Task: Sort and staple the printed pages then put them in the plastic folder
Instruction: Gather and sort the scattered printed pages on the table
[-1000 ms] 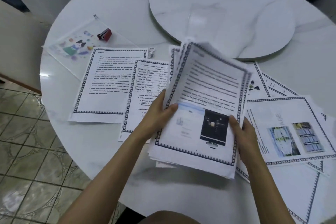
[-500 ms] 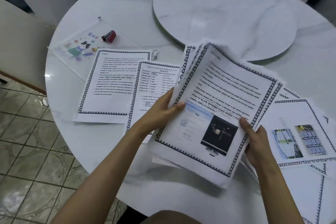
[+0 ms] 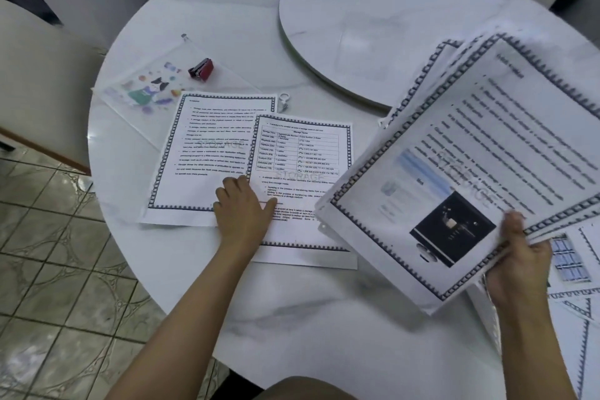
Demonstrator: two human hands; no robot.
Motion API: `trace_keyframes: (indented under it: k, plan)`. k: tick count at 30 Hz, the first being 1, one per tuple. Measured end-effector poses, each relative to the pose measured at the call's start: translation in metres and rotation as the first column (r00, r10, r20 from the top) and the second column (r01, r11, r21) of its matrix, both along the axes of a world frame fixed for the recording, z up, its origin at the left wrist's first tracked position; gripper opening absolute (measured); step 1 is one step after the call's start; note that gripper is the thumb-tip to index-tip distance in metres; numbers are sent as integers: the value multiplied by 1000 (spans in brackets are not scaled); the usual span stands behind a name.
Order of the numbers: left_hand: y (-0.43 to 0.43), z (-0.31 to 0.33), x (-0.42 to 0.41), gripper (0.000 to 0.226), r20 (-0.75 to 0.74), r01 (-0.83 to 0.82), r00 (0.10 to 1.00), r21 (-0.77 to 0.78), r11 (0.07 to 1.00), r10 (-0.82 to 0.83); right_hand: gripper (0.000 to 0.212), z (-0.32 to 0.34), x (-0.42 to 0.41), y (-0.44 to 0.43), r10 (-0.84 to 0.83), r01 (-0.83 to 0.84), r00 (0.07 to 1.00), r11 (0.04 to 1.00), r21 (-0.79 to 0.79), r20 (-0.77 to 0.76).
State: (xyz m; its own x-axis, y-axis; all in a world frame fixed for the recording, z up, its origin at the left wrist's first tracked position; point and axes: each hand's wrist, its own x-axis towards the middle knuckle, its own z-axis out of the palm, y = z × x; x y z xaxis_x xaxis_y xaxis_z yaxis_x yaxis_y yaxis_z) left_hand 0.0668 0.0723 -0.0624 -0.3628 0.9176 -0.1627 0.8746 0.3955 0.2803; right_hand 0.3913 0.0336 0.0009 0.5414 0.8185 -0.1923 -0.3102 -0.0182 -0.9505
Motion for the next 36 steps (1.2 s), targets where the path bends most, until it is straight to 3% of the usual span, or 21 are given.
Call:
trace_keyframes:
  k: [2, 7, 8, 12, 16, 19, 21, 24, 26, 36]
  plan:
    - [3, -2, 1, 72, -6, -11, 1000, -7, 1000, 10, 11, 1, 0, -2, 7, -6, 1000, 1000, 31, -13]
    - [12, 0, -3, 69, 115, -78, 990, -5, 997, 78, 60, 2, -6, -6, 4, 4, 997, 994, 109, -75]
    - [13, 1, -5, 60, 158, -88, 984, 1, 996, 87, 59, 2, -8, -5, -4, 12, 997, 994, 111, -78]
    - [13, 6, -14, 27, 341, -66, 940, 127, 990, 19, 16, -1, -17, -1, -25, 35, 995, 994, 108, -93]
    - [9, 30, -9, 16, 549, -41, 819, 345, 938, -166, 36, 5, -37, 5, 55, -53, 995, 998, 32, -88]
    - [3, 50, -4, 22, 629, -24, 738, 388, 921, -246, 25, 11, -65, 11, 160, -160, 987, 986, -36, 1]
    - [-2, 61, -2, 25, 725, -11, 628, 373, 928, -284, 15, 10, -79, 14, 261, -259, 965, 964, -55, 27]
    - [-7, 71, -2, 22, 861, 42, 408, 316, 948, -305, 17, 5, -92, 17, 334, -329, 941, 940, -86, 49]
    - [-8, 72, -4, 21, 890, 66, 340, 299, 952, -304, 21, 1, -96, 17, 327, -319, 941, 942, -103, 82]
    - [-12, 59, -24, 26, 889, 161, 293, 318, 934, -353, 22, -20, -104, 5, 300, -282, 949, 945, -164, 94]
